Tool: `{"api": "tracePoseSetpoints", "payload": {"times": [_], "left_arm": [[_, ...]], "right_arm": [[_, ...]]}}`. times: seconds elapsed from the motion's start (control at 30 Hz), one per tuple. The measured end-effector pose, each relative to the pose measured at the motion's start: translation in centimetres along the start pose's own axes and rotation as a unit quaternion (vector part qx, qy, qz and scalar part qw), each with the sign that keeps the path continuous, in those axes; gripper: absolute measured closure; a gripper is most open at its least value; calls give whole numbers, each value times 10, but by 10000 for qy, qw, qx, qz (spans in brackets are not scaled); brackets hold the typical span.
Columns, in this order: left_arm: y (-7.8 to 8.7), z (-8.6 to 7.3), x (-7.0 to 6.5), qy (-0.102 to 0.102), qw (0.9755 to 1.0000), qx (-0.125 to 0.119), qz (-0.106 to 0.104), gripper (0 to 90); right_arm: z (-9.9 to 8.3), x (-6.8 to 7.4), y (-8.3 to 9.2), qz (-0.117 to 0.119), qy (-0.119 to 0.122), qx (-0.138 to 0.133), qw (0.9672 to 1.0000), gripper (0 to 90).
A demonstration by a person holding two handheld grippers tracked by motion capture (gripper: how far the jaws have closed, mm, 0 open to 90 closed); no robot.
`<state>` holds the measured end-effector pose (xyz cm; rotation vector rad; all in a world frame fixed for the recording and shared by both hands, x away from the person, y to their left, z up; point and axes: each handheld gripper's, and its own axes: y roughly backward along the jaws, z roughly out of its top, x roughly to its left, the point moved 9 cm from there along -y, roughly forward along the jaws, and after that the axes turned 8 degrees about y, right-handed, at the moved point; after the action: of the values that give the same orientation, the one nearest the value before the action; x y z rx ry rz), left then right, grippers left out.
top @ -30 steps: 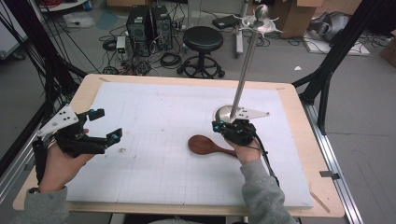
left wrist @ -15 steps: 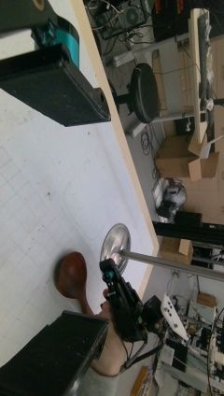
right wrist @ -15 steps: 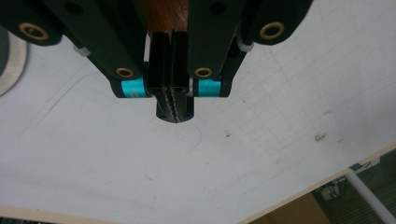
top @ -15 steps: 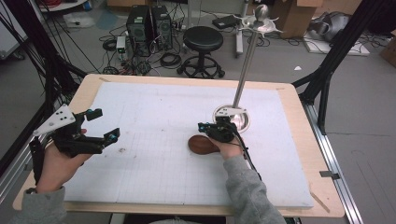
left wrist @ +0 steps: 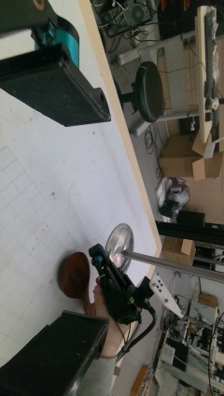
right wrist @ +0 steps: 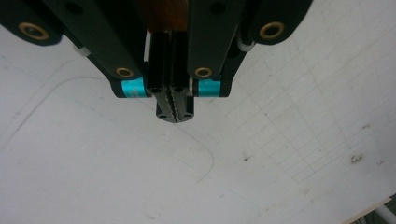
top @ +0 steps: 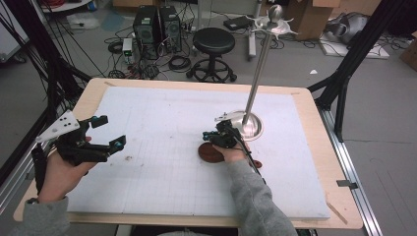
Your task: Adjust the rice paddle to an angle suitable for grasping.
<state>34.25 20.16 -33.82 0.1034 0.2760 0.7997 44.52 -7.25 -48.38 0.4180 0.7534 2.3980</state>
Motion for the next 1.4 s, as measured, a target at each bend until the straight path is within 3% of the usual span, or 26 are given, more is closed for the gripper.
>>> {"api": "tracePoseSetpoints", "payload": {"times": [0.17,0.57,0.73,1.07,1.23,1.4], "left_arm": [[1,1,2,15,10000,-19,0,39],[0,-1,1,16,10000,14,-7,39],[-1,-2,1,18,10000,34,-9,39],[0,-1,2,33,10000,19,-14,39],[-1,-2,2,47,10000,39,-4,39],[-1,-2,3,6,10000,53,-12,39]], "right_arm": [[-5,-1,-9,-98,52,236,9997,895],[-9,-7,-13,-226,6,353,9991,896],[-6,-7,-14,-271,136,442,9986,896],[-8,-4,-21,-211,130,660,9975,897],[-8,-2,-21,-217,332,820,9958,898],[-10,3,-18,-117,324,941,9950,899]]}}
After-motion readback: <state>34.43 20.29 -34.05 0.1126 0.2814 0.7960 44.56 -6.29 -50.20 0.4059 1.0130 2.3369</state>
